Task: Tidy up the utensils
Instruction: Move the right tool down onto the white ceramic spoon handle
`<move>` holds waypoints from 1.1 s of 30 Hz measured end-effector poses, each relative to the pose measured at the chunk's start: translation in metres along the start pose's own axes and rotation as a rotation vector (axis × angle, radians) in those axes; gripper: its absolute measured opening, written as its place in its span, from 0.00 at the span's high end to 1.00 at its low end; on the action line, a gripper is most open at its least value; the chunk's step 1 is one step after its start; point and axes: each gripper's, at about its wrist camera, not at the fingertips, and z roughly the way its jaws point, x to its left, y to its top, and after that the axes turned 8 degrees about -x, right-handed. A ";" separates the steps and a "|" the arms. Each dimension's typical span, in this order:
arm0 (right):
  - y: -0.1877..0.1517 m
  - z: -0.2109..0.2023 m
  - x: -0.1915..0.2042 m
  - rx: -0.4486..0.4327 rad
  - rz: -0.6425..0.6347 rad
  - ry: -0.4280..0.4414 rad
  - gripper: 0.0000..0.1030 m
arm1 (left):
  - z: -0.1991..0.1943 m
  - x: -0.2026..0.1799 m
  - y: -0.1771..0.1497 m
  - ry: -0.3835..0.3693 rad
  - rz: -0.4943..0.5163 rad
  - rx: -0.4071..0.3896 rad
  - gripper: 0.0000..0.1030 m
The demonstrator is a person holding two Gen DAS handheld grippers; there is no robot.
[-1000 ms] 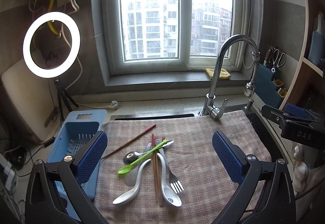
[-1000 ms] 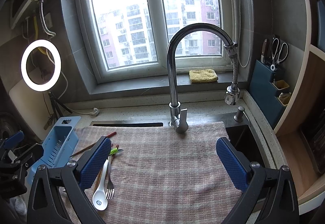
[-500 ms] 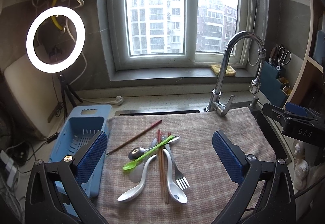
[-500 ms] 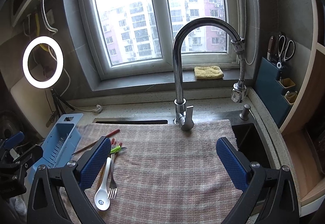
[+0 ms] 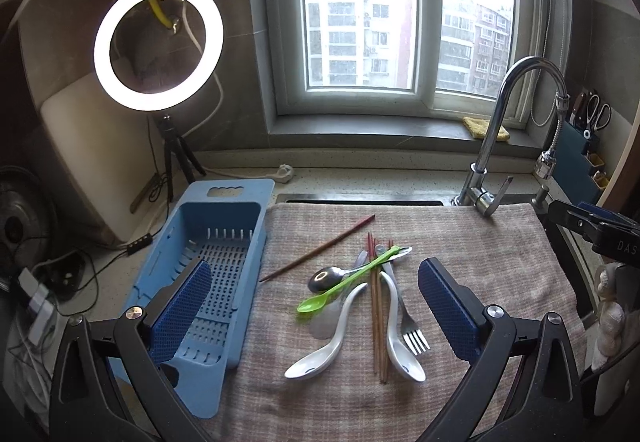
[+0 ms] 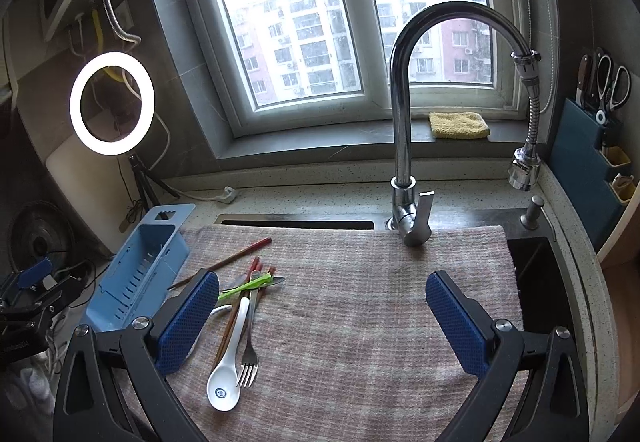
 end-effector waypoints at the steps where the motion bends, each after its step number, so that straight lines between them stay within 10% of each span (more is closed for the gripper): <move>1: -0.001 0.004 0.001 0.013 0.004 0.020 0.01 | 0.001 0.003 -0.003 0.005 -0.005 0.012 0.01; 10: -0.012 0.048 0.036 0.169 0.003 0.193 0.03 | 0.006 0.021 -0.038 0.011 -0.033 0.098 0.01; 19: -0.041 0.113 0.086 0.418 0.024 0.332 0.38 | 0.020 0.019 -0.077 -0.048 -0.017 0.197 0.18; 33: -0.083 0.193 0.114 0.714 0.135 0.274 0.64 | 0.060 0.026 -0.085 -0.222 -0.046 0.281 0.54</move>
